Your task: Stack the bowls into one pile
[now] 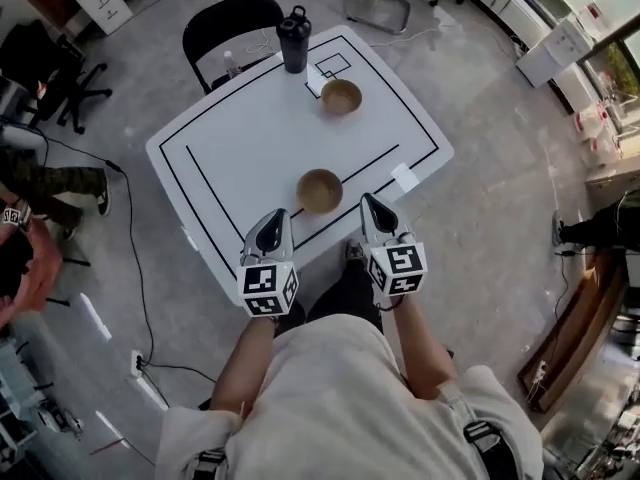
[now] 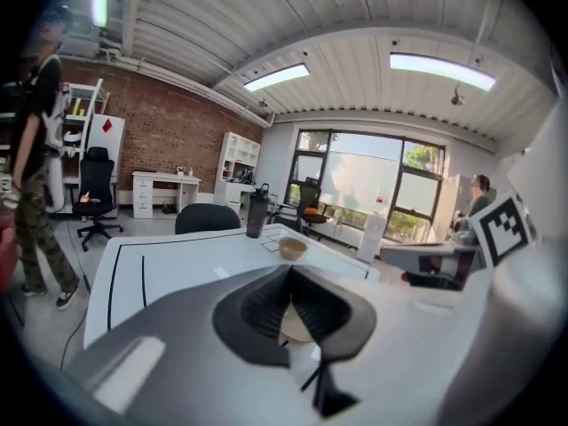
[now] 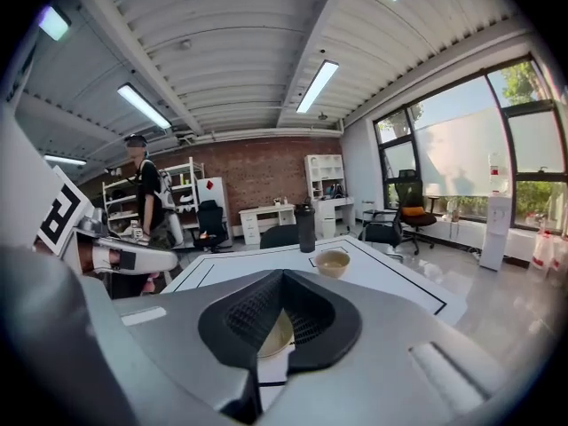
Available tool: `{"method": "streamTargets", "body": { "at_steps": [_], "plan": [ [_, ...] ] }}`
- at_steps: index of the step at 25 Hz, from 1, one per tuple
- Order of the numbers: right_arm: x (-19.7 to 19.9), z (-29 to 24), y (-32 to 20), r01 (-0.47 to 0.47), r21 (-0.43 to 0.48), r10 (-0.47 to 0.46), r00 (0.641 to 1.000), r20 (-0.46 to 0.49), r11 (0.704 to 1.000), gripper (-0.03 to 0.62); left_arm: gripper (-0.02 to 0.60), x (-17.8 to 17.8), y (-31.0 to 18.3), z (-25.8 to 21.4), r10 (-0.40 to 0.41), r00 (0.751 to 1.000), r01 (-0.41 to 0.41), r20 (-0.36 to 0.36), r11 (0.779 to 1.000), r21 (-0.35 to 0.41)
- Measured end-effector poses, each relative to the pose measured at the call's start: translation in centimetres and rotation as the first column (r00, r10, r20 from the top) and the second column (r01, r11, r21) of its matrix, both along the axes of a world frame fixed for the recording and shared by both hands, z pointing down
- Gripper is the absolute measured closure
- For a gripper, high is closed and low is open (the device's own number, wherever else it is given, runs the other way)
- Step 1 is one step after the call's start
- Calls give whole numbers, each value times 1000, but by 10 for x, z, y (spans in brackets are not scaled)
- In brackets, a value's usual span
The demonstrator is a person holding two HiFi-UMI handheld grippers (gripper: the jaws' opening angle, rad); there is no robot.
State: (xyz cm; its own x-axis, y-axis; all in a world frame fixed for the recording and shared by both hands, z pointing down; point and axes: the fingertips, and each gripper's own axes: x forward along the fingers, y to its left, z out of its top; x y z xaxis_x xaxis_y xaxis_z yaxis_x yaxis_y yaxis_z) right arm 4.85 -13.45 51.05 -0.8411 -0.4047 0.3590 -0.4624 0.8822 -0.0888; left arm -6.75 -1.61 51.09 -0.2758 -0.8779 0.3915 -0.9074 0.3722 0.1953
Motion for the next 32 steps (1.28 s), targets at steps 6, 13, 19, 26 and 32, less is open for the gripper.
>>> {"method": "streamTargets", "body": {
  "at_steps": [6, 13, 19, 26, 32],
  "plan": [
    [-23, 7, -30, 230, -57, -230, 973, -2, 972, 594, 580, -13, -13, 0, -259, 966, 259, -19, 966, -12],
    [-27, -2, -50, 231, -115, -231, 973, 12, 966, 594, 580, 6, -17, -7, -283, 959, 282, -32, 959, -24],
    [-30, 3, -70, 230, -84, -232, 973, -12, 970, 594, 580, -3, -26, -11, -271, 963, 271, 2, 962, -19],
    [-53, 31, -121, 343, -31, -344, 933, -104, 939, 594, 578, -5, -67, 12, -355, 934, 352, -38, 934, -55],
    [-82, 54, -158, 476, -27, -474, 868, -150, 879, 594, 580, -3, -98, 28, -449, 891, 443, -59, 891, -96]
  ]
}}
